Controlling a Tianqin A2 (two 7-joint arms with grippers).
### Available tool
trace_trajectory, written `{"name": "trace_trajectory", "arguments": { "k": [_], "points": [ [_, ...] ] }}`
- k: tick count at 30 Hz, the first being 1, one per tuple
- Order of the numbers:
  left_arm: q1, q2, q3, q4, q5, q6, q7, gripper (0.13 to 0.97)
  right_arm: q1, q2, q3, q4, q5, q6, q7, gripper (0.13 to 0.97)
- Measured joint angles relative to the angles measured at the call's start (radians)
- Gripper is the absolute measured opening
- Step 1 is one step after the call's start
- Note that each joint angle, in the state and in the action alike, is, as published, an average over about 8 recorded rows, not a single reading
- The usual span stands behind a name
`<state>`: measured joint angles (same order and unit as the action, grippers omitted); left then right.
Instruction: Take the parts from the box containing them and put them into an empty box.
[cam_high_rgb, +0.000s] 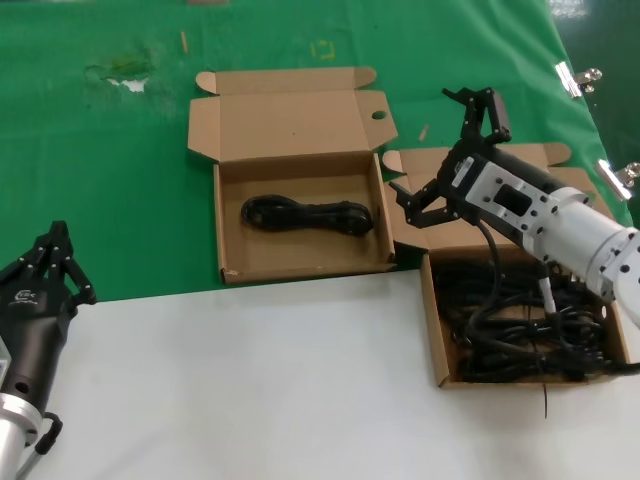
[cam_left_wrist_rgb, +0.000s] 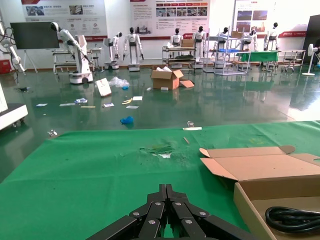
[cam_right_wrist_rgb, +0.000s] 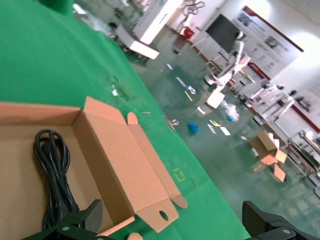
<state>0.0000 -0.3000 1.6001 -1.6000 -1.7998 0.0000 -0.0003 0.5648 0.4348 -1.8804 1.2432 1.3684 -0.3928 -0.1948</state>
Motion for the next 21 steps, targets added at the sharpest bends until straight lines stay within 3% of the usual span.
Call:
{"name": "trace_trajectory", "arguments": {
  "k": [9,21],
  "points": [
    [0.000,0.000,0.000,0.000,0.000,0.000,0.000,0.175,-0.082,-0.019,0.040,0.051,0.062,0.057,0.028,0.966],
    [0.000,0.000,0.000,0.000,0.000,0.000,0.000,0.339,-0.190,-0.045,0.094,0.120,0.145,0.132,0.065,0.966]
  ]
}}
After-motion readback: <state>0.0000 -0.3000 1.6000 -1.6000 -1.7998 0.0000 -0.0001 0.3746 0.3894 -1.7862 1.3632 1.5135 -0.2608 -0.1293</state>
